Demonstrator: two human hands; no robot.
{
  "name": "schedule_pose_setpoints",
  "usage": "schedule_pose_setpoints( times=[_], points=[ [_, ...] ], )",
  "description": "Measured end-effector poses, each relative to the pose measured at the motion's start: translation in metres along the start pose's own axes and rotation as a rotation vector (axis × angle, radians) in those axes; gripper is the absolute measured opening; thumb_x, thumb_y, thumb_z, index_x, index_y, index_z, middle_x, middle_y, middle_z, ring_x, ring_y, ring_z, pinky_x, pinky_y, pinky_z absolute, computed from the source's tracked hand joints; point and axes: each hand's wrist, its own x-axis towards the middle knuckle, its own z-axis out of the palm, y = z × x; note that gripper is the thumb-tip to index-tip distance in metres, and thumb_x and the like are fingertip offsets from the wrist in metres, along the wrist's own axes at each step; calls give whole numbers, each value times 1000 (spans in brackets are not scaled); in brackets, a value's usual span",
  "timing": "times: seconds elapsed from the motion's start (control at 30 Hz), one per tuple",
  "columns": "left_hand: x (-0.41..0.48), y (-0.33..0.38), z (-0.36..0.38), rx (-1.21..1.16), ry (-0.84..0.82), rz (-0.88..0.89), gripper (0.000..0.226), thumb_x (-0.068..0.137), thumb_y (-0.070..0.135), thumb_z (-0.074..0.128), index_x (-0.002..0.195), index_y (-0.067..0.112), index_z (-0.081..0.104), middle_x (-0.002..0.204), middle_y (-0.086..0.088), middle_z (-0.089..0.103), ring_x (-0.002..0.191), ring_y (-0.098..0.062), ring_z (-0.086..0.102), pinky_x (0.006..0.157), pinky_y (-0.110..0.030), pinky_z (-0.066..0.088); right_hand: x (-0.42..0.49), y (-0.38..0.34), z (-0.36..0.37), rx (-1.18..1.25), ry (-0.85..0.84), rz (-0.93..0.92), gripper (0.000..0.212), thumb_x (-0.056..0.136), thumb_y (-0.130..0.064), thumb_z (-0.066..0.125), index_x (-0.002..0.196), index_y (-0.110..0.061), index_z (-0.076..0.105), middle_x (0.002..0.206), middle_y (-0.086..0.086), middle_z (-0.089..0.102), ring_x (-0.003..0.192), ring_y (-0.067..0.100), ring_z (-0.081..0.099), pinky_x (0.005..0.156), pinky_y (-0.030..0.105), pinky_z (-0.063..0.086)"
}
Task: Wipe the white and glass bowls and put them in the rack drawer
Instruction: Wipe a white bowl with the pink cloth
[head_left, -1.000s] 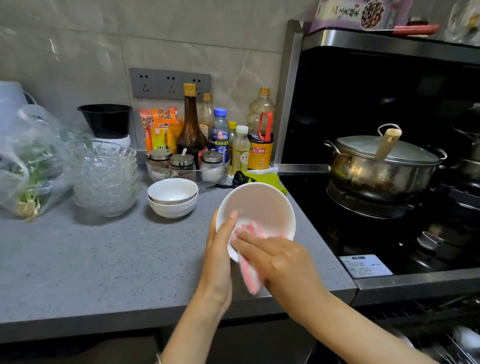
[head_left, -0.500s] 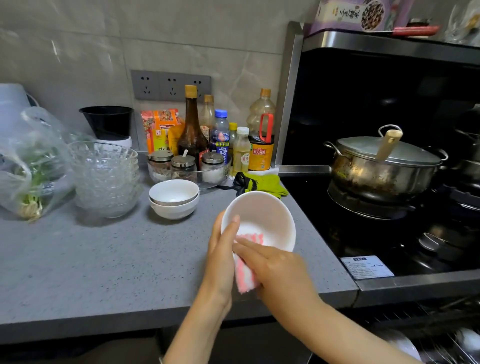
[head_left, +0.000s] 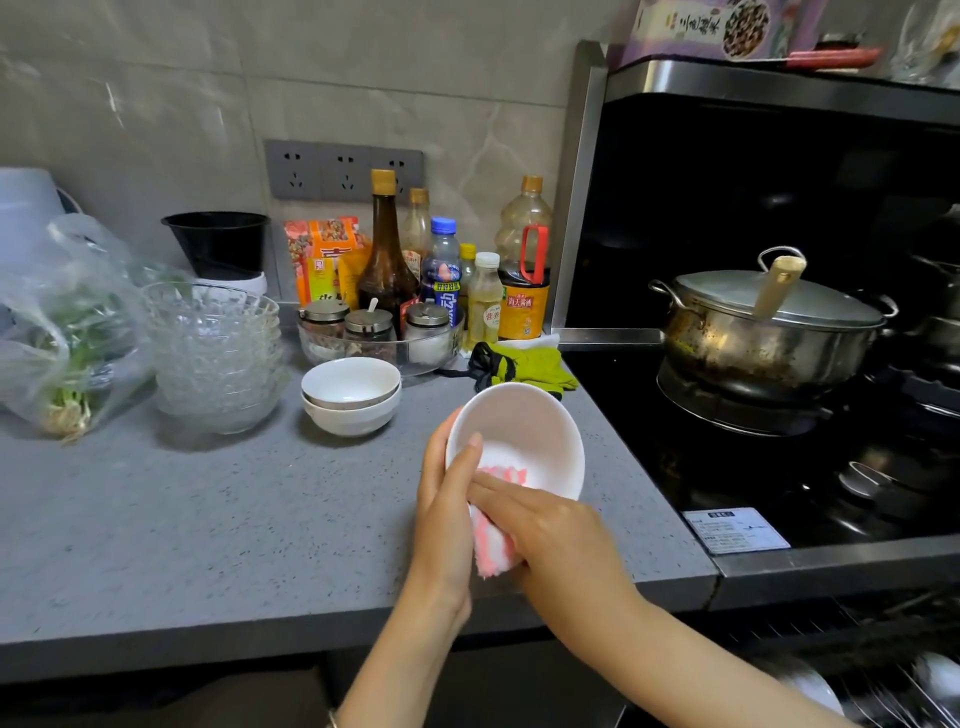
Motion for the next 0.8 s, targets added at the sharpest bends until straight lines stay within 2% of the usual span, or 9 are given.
schedule_pose_setpoints(
  times=[0.07, 0.17, 0.27, 0.4, 0.5, 0.6, 0.67, 0.73, 0.8],
  points=[
    [2, 7, -6, 46, 5, -21, 42, 74, 43, 62, 112, 25, 66, 113, -12, 69, 104, -26, 66, 90, -43, 52, -6, 10, -4, -63, 6, -133, 38, 70, -17, 52, 100, -19, 75, 108, -8, 72, 91, 7, 68, 65, 15, 51],
    [9, 19, -16, 227, -100, 29, 20, 91, 33, 53, 105, 26, 66, 97, 2, 73, 88, -10, 68, 76, -27, 51, -10, 35, -15, -240, -1, -345, 23, 75, -12, 64, 94, -14, 76, 107, -1, 72, 100, 15, 68, 93, 25, 45],
    [12, 17, -14, 250, -130, 66, 18, 95, 26, 50, 105, 30, 63, 93, 8, 72, 82, -3, 67, 67, -18, 49, -7, 32, -16, -263, -62, -324, 34, 52, -14, 82, 85, -17, 77, 100, -3, 74, 90, 12, 71, 75, 23, 54],
    [2, 0, -2, 152, -49, 55, 28, 92, 14, 53, 115, 28, 60, 106, -3, 69, 99, -16, 66, 78, -29, 52, 0, 8, -11, -54, -43, -86, 50, 41, -17, 58, 87, -23, 76, 98, -14, 73, 68, 7, 69, 40, 16, 42],
    [3, 1, -3, 132, -16, -24, 27, 90, 29, 58, 117, 25, 63, 113, -10, 69, 106, -25, 65, 91, -43, 52, -3, 11, -6, -6, -72, -71, 59, 41, -18, 60, 98, -22, 75, 105, -11, 72, 76, 9, 71, 42, 19, 49],
    [10, 16, -14, 238, -55, -28, 29, 93, 34, 51, 115, 20, 63, 110, -7, 70, 99, -16, 66, 81, -29, 52, -6, 29, -17, -108, -129, -276, 39, 61, -18, 67, 99, -20, 75, 108, -6, 72, 91, 11, 70, 71, 19, 51],
    [11, 21, -19, 260, -110, -8, 26, 94, 33, 50, 115, 25, 62, 107, -1, 71, 95, -11, 66, 74, -23, 50, -7, 40, -24, -190, -164, -368, 45, 55, -14, 84, 99, -16, 75, 109, -3, 72, 96, 15, 69, 87, 23, 46],
    [9, 17, -17, 269, -115, 40, 21, 93, 28, 52, 113, 33, 60, 107, 4, 69, 94, -7, 66, 71, -19, 50, -6, 38, -24, -226, -183, -324, 58, 39, -19, 92, 95, -16, 76, 105, -2, 73, 93, 14, 70, 76, 23, 52],
    [5, 7, -10, 248, -65, 81, 26, 93, 19, 55, 109, 39, 60, 107, 3, 69, 98, -10, 66, 74, -22, 50, -5, 25, -19, -148, -148, -228, 49, 42, -17, 80, 91, -19, 76, 98, -6, 74, 81, 10, 71, 54, 21, 52]
  ],
)
